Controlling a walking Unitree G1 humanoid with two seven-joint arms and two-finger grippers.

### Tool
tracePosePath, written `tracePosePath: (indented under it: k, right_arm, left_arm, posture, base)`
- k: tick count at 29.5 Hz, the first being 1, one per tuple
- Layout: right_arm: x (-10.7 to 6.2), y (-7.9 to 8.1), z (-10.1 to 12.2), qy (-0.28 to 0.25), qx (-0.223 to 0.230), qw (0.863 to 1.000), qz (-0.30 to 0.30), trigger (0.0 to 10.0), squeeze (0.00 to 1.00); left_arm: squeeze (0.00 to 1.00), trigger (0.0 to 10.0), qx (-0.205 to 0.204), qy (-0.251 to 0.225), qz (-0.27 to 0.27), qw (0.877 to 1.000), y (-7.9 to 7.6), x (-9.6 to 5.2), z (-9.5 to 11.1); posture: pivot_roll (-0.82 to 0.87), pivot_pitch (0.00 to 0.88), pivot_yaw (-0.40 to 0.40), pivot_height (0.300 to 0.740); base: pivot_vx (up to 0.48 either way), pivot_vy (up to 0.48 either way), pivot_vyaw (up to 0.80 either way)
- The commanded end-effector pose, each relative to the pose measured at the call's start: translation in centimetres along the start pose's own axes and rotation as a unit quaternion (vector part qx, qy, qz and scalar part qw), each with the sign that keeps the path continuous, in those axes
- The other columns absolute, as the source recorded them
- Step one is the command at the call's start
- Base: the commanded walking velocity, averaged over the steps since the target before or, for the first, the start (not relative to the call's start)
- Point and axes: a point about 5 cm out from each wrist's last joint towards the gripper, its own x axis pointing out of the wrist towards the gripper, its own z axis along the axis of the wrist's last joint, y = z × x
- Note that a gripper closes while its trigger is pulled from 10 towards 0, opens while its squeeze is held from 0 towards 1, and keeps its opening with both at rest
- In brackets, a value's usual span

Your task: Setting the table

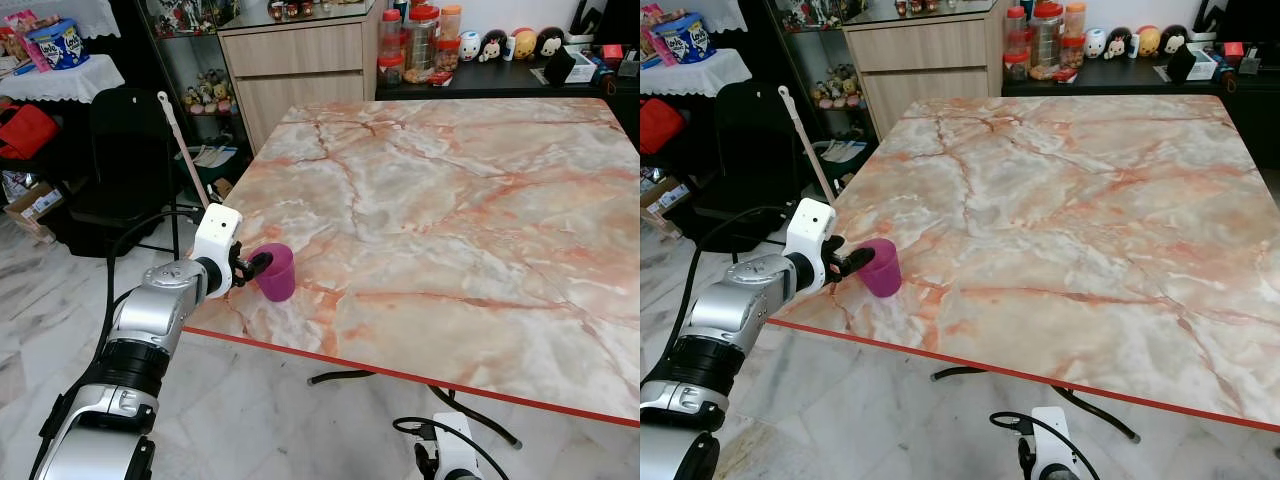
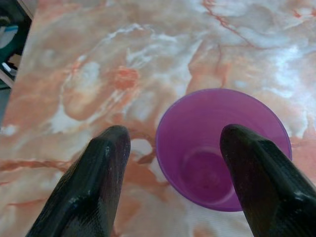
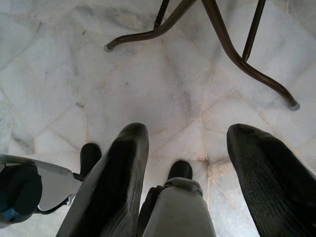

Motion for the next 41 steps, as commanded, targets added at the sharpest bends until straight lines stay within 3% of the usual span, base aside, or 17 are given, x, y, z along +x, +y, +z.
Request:
tracePosePath:
  k: [1, 15, 16, 17, 19, 20, 41]
  right_arm:
    - [0.04, 0.44, 0.01, 0.002, 0.006, 1.0, 0.006, 10.0, 0.0]
    - [0.01, 0.31, -0.08, 0.003, 0.008, 1.0, 0.003, 10.0, 0.0]
    - [0.01, 0.31, -0.07, 0.003, 0.008, 1.0, 0.003, 10.0, 0.0]
    - [0.01, 0.31, -0.05, 0.002, 0.009, 1.0, 0.003, 10.0, 0.0]
    - [0.01, 0.31, -0.05, 0.002, 0.009, 1.0, 0.003, 10.0, 0.0]
    - [0.01, 0.31, -0.06, 0.002, 0.008, 1.0, 0.004, 10.0, 0.0]
    - [0.05, 0.33, 0.07, 0.001, 0.01, 1.0, 0.003, 10.0, 0.0]
  left_arm:
    - [0.0, 10.0, 0.001, 0.016, 0.013, 1.0, 0.27, 0.04, -0.79]
    - [0.0, 9.8, -0.01, 0.007, 0.025, 1.0, 0.15, 0.44, -0.46]
    - [0.0, 8.4, -0.01, 0.007, 0.025, 1.0, 0.12, 0.46, -0.49]
    - [0.0, 2.2, -0.01, 0.007, 0.024, 1.0, 0.07, 0.48, -0.53]
    - [0.0, 2.2, -0.01, 0.007, 0.024, 1.0, 0.06, 0.49, -0.54]
    - [0.0, 0.0, -0.01, 0.008, 0.024, 1.0, 0.03, 0.49, -0.56]
    - [0.0, 0.0, -0.004, 0.008, 0.015, 1.0, -0.21, 0.52, -0.5]
  posture:
    - [-0.01, 0.0, 0.136, 0.719]
    - [-0.02, 0.0, 0.137, 0.719]
    - [-0.02, 0.0, 0.137, 0.719]
    - [-0.01, 0.0, 0.136, 0.719]
    - [-0.01, 0.0, 0.136, 0.719]
    - [-0.01, 0.0, 0.136, 0.719]
    - [-0.02, 0.0, 0.136, 0.719]
  base:
    - [0.0, 0.0, 0.0]
    - [0.0, 0.0, 0.0]
    - [0.0, 0.0, 0.0]
    - [0.0, 0.0, 0.0]
    - [0.0, 0.0, 0.0]
    - [0.0, 0.0, 0.0]
    - [0.0, 0.0, 0.0]
